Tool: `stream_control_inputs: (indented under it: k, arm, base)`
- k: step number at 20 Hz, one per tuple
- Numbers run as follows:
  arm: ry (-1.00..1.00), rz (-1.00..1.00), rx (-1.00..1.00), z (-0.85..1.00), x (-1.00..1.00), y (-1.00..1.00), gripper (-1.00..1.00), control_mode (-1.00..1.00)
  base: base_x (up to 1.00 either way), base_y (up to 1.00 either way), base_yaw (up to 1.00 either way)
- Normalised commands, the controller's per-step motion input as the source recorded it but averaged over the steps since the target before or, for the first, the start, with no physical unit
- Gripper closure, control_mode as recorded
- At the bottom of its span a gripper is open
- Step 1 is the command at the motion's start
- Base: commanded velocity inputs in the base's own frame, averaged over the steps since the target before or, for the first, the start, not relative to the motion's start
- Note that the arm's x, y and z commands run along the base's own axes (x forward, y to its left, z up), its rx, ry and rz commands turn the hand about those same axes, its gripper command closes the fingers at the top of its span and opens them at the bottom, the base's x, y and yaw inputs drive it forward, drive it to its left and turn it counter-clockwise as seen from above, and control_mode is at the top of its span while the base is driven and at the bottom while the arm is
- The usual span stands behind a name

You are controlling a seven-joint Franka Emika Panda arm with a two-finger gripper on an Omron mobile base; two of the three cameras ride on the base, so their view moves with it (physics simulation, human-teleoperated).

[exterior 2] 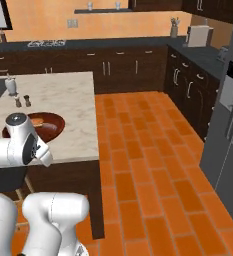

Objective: Place one bun and one sausage from the bowl on each plate.

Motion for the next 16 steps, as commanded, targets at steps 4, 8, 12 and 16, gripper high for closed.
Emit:
stream_control_inputs:
  k: [4, 8, 12, 16]
  arm:
    - [0.0, 0.0, 0.0, 0.0, 0.0, 0.0, -1.0, 1.0]
    - [0.0, 0.0, 0.0, 0.0, 0.0, 0.0, -1.0, 1.0]
    - [-0.12, 0.11, -0.14, 0.98, 0.2, 0.03, -1.0, -1.0]
    - [-0.03, 0.35, -0.42, 0.55, 0.13, 0.19, -1.0, -1.0]
  base:
    - [0.93, 0.06, 0.02]
    - [0.89, 0.16, 0.05]
    - [0.0, 0.0, 0.0]
    - [0.0, 0.0, 0.0]
